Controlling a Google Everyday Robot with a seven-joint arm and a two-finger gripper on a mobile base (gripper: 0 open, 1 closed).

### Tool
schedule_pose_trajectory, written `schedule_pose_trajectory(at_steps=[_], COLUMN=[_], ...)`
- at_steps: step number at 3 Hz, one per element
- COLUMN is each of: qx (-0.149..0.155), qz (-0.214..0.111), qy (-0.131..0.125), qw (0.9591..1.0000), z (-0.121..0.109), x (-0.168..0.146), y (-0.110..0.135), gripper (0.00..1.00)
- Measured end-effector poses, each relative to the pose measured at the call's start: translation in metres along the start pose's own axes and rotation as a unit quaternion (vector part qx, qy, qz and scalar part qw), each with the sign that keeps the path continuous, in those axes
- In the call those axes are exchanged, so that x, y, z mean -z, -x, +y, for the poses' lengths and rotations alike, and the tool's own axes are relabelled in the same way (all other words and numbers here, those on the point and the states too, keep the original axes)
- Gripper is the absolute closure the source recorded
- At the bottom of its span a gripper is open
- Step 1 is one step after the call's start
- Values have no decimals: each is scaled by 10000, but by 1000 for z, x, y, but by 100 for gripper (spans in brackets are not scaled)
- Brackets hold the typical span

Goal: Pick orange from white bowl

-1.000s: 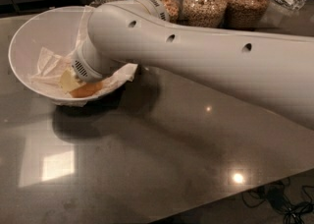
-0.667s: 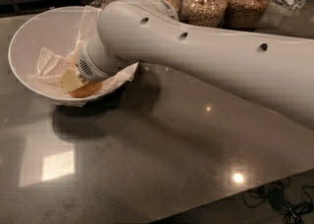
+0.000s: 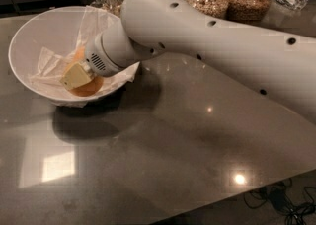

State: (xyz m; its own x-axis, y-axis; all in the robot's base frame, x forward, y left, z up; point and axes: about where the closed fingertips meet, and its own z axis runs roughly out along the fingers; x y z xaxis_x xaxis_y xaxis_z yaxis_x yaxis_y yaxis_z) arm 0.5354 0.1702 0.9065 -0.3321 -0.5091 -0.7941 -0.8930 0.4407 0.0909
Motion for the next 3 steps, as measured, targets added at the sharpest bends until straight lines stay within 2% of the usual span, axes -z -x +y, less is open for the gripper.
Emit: schedule_pose_trajectory(at_steps=[1,2,3], qx=[281,794,1429], qz=[-61,29,185], qy=[51,-126,-336], qw=[9996,9968,9890], z=[-9,-23,-41], x=[15,37,57], y=[4,18,32], gripper=[100,100,100])
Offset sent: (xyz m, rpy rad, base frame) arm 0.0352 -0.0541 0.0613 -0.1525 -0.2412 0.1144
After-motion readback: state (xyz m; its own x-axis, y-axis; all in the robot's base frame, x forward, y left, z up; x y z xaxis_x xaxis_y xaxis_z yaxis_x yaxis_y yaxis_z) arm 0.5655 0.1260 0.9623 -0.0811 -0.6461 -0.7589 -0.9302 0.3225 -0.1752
